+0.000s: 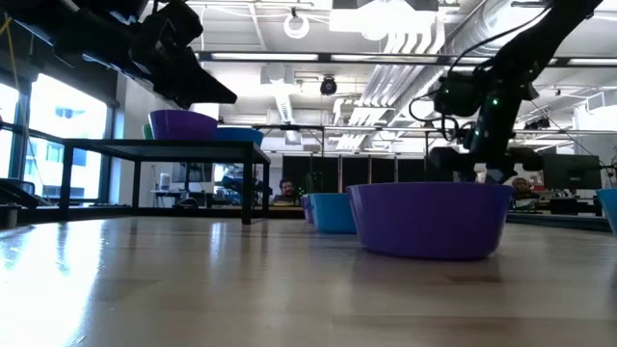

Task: Pick & Place Mini bowls
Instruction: Stack the blue bowl on top of the blue bowl on the shelf

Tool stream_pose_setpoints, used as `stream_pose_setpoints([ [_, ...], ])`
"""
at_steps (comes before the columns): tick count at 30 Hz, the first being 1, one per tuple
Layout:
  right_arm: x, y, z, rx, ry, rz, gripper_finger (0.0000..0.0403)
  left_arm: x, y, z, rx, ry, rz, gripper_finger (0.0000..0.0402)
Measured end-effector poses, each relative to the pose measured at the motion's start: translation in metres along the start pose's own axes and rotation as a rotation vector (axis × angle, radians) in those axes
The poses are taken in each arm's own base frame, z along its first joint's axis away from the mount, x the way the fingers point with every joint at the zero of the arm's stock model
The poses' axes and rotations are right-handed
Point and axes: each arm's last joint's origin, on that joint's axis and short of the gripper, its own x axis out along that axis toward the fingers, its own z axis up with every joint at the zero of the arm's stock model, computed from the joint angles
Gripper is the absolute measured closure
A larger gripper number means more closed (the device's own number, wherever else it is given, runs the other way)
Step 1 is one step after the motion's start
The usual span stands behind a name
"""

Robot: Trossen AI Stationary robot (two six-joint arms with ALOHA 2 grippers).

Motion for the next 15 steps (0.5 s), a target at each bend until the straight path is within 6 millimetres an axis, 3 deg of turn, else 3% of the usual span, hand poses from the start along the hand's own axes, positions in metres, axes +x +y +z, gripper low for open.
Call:
stream_pose_setpoints([
  [7, 0.011, -0.005, -0.012, 0.042, 0.007, 0.093, 0.0266, 0.000, 0.000, 0.000, 0.000, -0.001, -0.003, 0.0401],
  [15, 0.013, -0.004, -0.013, 0.025, 0.013, 0.138, 0.0334, 0.000, 0.000, 0.000, -0.005, -0.001, -0.003, 0.0401],
])
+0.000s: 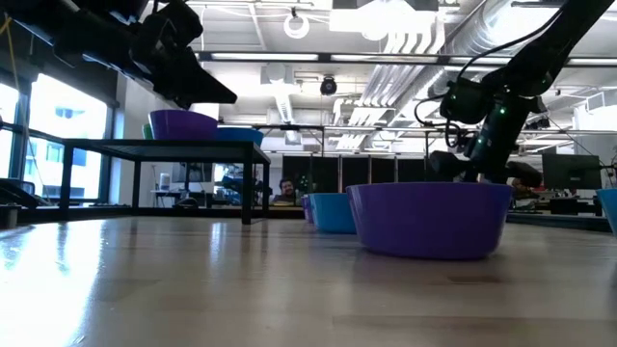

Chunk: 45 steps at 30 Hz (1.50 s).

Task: Pick & Place Mini bowls
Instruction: Stack the blue bowl on top of the blue bowl on the shelf

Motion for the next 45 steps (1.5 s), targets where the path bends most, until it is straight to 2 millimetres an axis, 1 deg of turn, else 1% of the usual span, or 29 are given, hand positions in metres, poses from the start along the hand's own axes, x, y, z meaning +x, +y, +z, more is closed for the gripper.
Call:
stream_pose_setpoints([
  [6, 0.000, 0.003, 0.001, -0.042, 0.000, 0.041, 0.0395, 0.000, 0.000, 0.000, -0.003, 0.001, -0.012, 0.0401],
  [9, -0.002, 0.006, 0.004, -0.070, -0.002, 0.076, 0.0395, 0.000, -0.002, -0.001, -0.010, 0.013, -0.056, 0.0401],
  [12, -0.007, 0.016, 0.008, -0.119, 0.001, 0.116, 0.0396, 0.000, -0.002, -0.002, -0.023, 0.020, -0.077, 0.0401],
  [16, -0.027, 0.042, 0.017, -0.212, -0.002, 0.142, 0.0399, 0.000, -0.002, 0.004, -0.029, 0.013, -0.081, 0.0401],
  [20, -0.058, 0.074, 0.022, -0.309, -0.036, 0.159, 0.0399, 0.000, -0.002, 0.016, -0.021, 0.004, -0.080, 0.0400],
  [24, -0.089, 0.103, 0.018, -0.376, -0.073, 0.224, 0.0400, 0.006, -0.001, 0.028, -0.015, 0.047, -0.017, 0.0384],
  [27, -0.103, 0.121, 0.011, -0.411, -0.087, 0.278, 0.0399, 0.015, -0.001, 0.039, 0.029, 0.089, 0.004, 0.0357],
  [29, -0.108, 0.132, 0.005, -0.433, -0.086, 0.301, 0.0401, 0.022, -0.002, 0.045, 0.060, 0.133, 0.002, 0.0335],
  [32, -0.110, 0.150, -0.001, -0.470, -0.077, 0.317, 0.0401, 0.035, -0.005, 0.058, 0.125, 0.176, -0.011, 0.0306],
  [35, -0.109, 0.169, -0.005, -0.515, -0.064, 0.337, 0.0399, 0.048, -0.008, 0.066, 0.192, 0.262, -0.025, 0.0286],
  [38, -0.109, 0.186, -0.006, -0.550, -0.053, 0.364, 0.0399, 0.062, -0.013, 0.074, 0.243, 0.340, -0.023, 0.0276],
  [40, -0.109, 0.196, -0.005, -0.570, -0.057, 0.374, 0.0399, 0.069, -0.013, 0.075, 0.286, 0.403, 0.012, 0.0273],
  [45, -0.111, 0.210, -0.002, -0.607, -0.049, 0.398, 0.0400, 0.080, -0.023, 0.078, 0.392, 0.468, 0.060, 0.0273],
])
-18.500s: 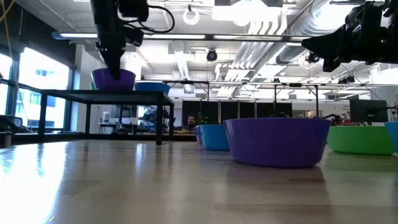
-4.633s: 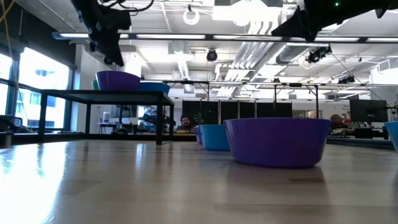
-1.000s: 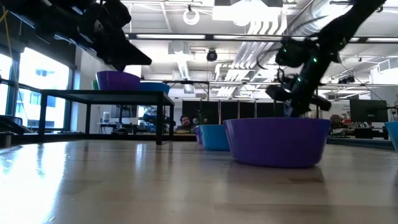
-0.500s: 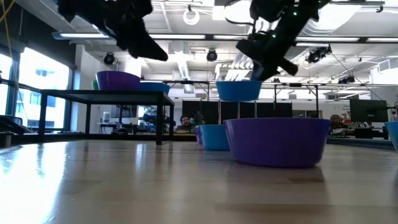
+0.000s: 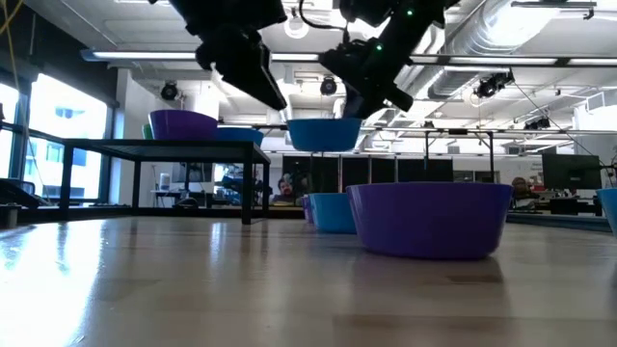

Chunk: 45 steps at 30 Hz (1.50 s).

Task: Pick & Place Mini bowls
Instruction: Stack the blue bowl on top of the blue bowl on the shelf

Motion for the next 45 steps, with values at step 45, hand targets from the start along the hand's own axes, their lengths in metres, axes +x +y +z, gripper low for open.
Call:
stream_pose_setpoints([
  [45, -0.021, 0.030, 0.010, -0.188, -0.149, 0.294, 0.0368, -0.004, -0.026, -0.001, 0.334, 0.141, 0.099, 0.0397],
])
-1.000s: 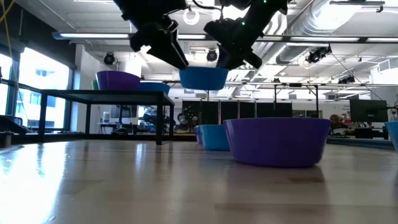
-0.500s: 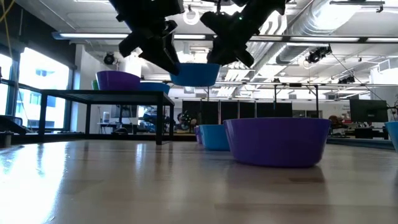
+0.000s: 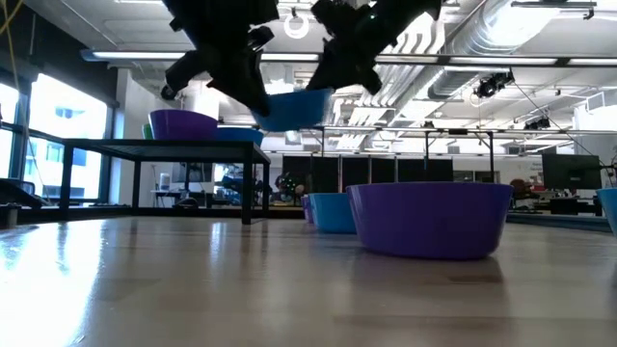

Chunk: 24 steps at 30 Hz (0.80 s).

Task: Pick & Place Mini bowls
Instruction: Stack the blue bowl on top of the blue bowl on the shelf

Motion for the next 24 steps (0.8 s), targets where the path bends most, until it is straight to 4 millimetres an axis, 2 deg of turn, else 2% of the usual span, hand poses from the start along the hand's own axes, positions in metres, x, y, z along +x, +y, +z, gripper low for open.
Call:
stream_pose_setpoints([
  [6, -0.032, -0.005, 0.006, -0.099, -0.031, -0.125, 0.0311, -0.011, 0.018, -0.013, -0.118, -0.006, -0.038, 0.0400],
  [11, -0.056, -0.010, -0.002, -0.140, -0.012, -0.272, 0.0312, -0.017, 0.033, -0.024, -0.182, -0.014, -0.051, 0.0400],
  [15, -0.059, -0.016, -0.027, -0.139, -0.024, -0.243, 0.0344, -0.023, 0.047, -0.032, -0.240, -0.043, -0.050, 0.0400],
  [20, -0.056, -0.026, -0.068, -0.112, -0.105, -0.125, 0.0395, -0.034, 0.068, -0.045, -0.324, -0.061, -0.009, 0.0401],
  [24, -0.054, -0.032, -0.098, -0.089, -0.176, -0.029, 0.0394, -0.047, 0.093, -0.050, -0.416, -0.057, 0.003, 0.0401],
])
